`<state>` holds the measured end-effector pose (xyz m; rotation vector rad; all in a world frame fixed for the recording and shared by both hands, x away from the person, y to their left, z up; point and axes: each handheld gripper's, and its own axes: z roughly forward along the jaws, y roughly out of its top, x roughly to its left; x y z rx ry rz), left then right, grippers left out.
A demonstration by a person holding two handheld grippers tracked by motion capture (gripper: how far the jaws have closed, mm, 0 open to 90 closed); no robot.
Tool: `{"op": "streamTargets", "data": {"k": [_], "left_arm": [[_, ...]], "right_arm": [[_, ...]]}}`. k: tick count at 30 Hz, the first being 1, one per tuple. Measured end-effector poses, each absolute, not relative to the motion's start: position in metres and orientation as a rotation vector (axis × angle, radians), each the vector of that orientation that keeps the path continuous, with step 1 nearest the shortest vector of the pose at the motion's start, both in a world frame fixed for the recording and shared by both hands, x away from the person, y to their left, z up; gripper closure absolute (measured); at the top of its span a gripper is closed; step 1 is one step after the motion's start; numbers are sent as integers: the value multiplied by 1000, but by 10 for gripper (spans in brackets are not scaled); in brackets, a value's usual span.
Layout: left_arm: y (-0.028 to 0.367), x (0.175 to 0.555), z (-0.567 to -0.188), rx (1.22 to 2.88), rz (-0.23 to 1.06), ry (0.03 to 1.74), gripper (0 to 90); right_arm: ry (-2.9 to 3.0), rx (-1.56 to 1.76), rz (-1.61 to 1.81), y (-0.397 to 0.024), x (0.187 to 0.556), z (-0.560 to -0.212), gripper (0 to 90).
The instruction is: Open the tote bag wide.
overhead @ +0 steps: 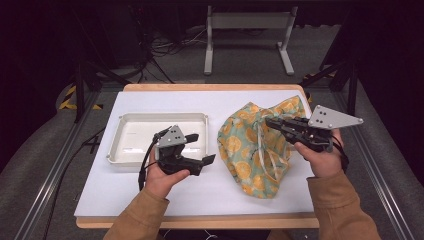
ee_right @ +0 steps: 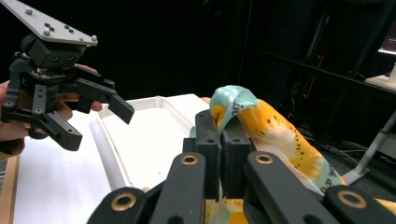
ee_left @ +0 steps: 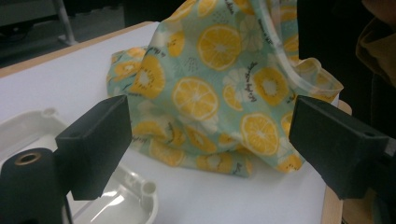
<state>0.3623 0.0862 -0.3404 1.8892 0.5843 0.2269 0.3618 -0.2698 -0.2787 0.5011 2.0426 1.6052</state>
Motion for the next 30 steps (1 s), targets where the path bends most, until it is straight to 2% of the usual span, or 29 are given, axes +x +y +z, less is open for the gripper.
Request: {"op": "streamTargets", "data": {"k": [21,30], "left_arm": [[20,378,-316,1870,170,525,103],[-3,387,-318,1872,125,529,76]], "right_arm": [[2042,494,1610,-269,362,-278,876],[2037,496,1612,-270,362,-278,876]]}}
